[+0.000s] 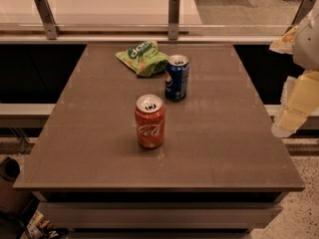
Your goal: Knock coke can over
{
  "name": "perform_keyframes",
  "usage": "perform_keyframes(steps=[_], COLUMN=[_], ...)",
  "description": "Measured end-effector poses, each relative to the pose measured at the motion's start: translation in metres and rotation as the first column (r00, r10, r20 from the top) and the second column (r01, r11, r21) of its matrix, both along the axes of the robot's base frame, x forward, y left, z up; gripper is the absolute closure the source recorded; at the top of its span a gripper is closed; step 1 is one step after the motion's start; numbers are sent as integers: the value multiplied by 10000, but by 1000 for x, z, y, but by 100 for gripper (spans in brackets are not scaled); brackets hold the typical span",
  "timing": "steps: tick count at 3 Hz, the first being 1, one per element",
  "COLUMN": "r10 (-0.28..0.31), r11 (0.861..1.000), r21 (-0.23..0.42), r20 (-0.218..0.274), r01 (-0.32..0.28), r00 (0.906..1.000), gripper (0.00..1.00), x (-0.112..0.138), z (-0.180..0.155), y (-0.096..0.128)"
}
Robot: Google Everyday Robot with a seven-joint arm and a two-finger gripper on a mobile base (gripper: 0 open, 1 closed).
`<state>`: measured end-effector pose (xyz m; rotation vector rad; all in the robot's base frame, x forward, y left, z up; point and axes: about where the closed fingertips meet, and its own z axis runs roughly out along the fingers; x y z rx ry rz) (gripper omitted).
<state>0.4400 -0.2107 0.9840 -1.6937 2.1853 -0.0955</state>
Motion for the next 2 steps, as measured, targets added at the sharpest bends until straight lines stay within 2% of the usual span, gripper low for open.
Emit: perform_keyframes(steps=[1, 2], r10=[242, 394], r11=[9952, 9758], r21=[950, 2146], r20=[41, 167], r01=[-245, -420], r00=[9997, 9991], gripper=[0, 0], x=[4, 6], z=[-13, -28], y=[15, 35])
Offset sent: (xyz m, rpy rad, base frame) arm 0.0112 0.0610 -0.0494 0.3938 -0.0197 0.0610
